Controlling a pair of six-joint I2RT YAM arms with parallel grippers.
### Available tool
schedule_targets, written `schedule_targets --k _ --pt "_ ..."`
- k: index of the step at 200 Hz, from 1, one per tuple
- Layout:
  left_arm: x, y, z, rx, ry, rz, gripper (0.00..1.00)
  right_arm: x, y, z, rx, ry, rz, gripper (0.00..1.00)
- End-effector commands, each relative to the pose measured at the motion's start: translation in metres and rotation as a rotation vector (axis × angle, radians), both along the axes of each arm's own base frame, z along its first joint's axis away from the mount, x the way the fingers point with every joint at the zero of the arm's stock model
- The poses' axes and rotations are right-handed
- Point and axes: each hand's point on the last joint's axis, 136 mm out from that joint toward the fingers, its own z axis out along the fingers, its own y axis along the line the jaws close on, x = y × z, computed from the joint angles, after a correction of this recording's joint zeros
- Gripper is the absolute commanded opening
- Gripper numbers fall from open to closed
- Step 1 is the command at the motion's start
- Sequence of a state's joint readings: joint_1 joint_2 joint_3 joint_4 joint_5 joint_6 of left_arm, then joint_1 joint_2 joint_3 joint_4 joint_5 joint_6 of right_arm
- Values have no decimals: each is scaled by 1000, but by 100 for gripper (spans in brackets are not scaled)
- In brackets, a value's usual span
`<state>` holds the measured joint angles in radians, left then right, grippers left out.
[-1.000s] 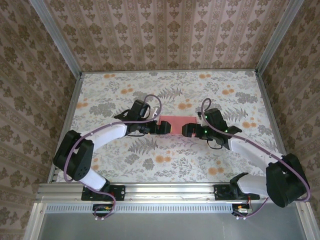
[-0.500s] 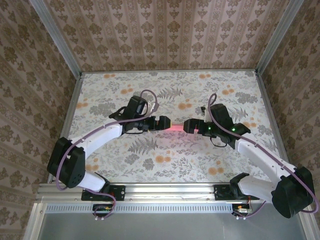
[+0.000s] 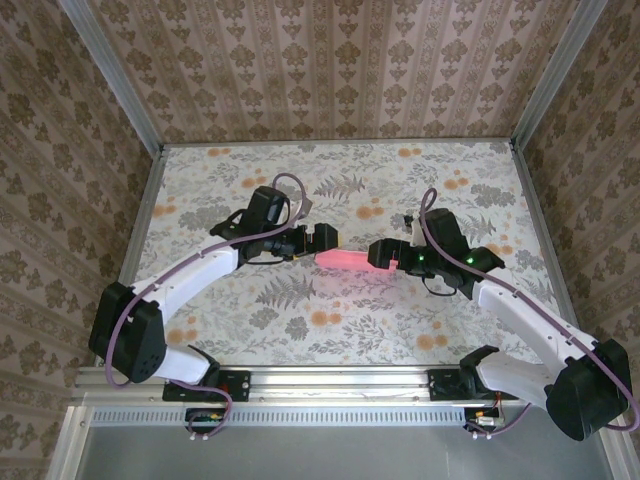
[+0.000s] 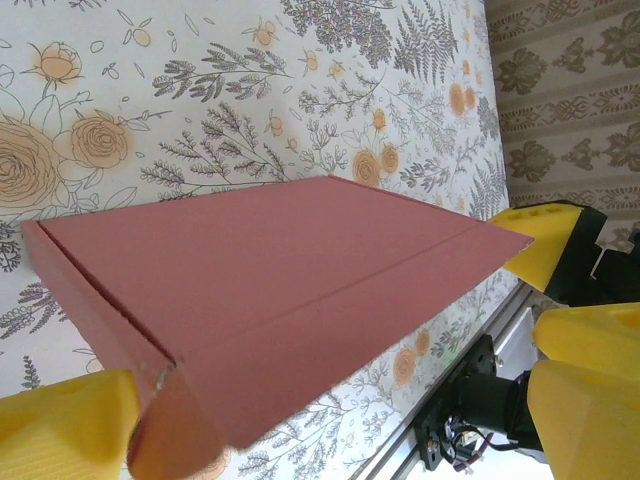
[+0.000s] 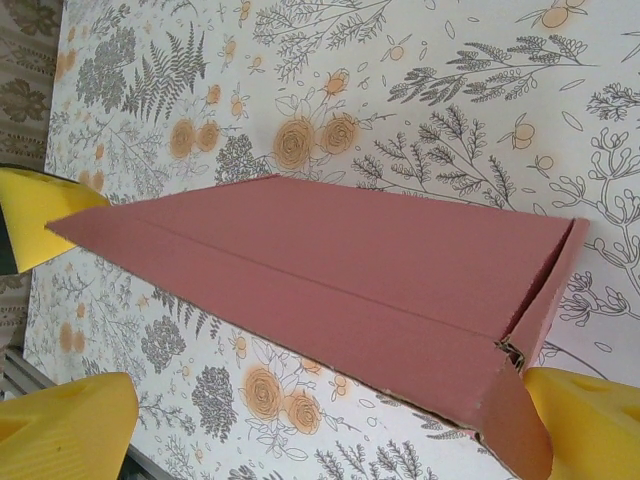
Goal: Fold the paper box
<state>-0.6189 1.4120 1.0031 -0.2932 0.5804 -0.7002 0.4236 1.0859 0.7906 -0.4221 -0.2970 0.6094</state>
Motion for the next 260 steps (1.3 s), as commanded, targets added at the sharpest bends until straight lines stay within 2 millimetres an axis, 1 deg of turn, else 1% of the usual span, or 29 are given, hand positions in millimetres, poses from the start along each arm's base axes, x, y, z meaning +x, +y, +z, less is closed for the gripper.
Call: schedule_targets --k 1,44,67,74,99,140,177,195,227,260 --pt "0 1 1 -15 30 9 100 -1 5 13 31 -5 7 99" --pt "5 -5 10 -49 28 4 100 3 11 17 66 -5 9 99" --pt "6 -7 12 -67 35 9 100 4 15 18 85 0 13 99" --pt "2 -9 14 -84 49 -10 100 4 15 19 85 -1 11 99" --pt "2 -12 20 -109 57 -12 100 3 15 20 91 4 7 99" --pt "5 -15 32 -145 69 -6 100 2 16 31 108 4 6 99" --pt "6 -13 35 -139 93 2 100 -1 16 45 121 1 5 99" --pt "7 -11 32 -126 96 6 100 -1 14 43 110 12 4 99" --pt "10 -13 26 -120 118 9 100 1 16 27 93 57 3 99" --pt "13 -13 19 -101 122 7 100 6 18 19 87 75 0 99"
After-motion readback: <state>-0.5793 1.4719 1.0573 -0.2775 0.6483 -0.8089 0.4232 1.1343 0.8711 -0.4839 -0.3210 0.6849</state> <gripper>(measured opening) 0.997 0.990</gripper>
